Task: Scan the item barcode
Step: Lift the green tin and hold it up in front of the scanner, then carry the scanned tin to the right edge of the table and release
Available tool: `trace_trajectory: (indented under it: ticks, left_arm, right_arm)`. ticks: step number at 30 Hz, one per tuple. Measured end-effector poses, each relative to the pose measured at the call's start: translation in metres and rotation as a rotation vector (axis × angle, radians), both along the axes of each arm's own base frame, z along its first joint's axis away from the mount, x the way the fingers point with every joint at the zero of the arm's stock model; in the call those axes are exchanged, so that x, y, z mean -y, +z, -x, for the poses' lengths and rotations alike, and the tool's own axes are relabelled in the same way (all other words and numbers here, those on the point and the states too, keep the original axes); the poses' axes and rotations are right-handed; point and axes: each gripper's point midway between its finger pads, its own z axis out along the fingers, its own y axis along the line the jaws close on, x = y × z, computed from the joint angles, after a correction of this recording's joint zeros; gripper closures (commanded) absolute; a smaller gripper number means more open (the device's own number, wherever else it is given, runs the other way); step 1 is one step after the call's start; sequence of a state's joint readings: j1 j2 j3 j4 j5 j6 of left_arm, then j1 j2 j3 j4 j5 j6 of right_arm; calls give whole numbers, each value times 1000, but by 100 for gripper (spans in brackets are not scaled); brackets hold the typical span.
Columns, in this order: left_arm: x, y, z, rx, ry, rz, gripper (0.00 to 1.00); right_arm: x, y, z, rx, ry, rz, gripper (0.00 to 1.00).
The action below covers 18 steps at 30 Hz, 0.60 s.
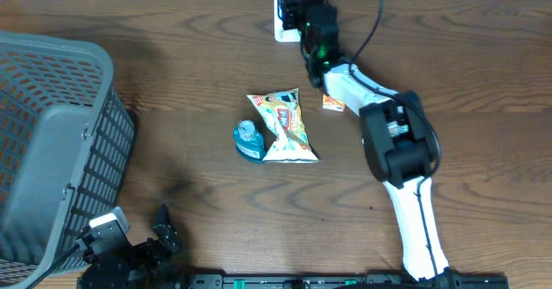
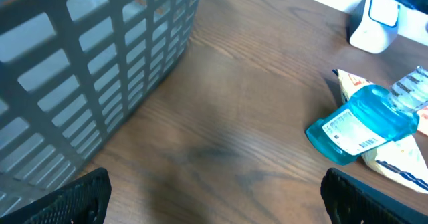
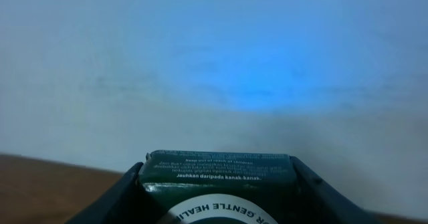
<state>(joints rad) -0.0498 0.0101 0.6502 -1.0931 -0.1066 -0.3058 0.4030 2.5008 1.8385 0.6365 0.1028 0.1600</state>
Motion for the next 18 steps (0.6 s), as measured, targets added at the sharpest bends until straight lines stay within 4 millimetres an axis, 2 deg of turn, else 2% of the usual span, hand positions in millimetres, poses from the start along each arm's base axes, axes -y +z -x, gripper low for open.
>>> trace_trajectory:
  ticks: [5,10,13,15,16,18]
  left_arm:
    - [0,0,0,0,0,0,1]
    - [0,0,0,0,0,0,1]
    - [0,0,0,0,0,0,1]
    - [0,0,0,0,0,0,2]
    - [0,0,0,0,0,0,1]
    - [0,0,0,0,0,0,1]
  right_arm:
    - [-16,-7,-14,-19,-8,19,57]
    - [-14,-16,-14,-64,-29,49,59]
    - [-4,-36,-11,-165,-63,135,59]
    - [8,-37,-5,-239,-101,211,60]
    - [12,-35,-2,-257,-114,234,60]
    - [32,-13,5,-288,-176,299,61]
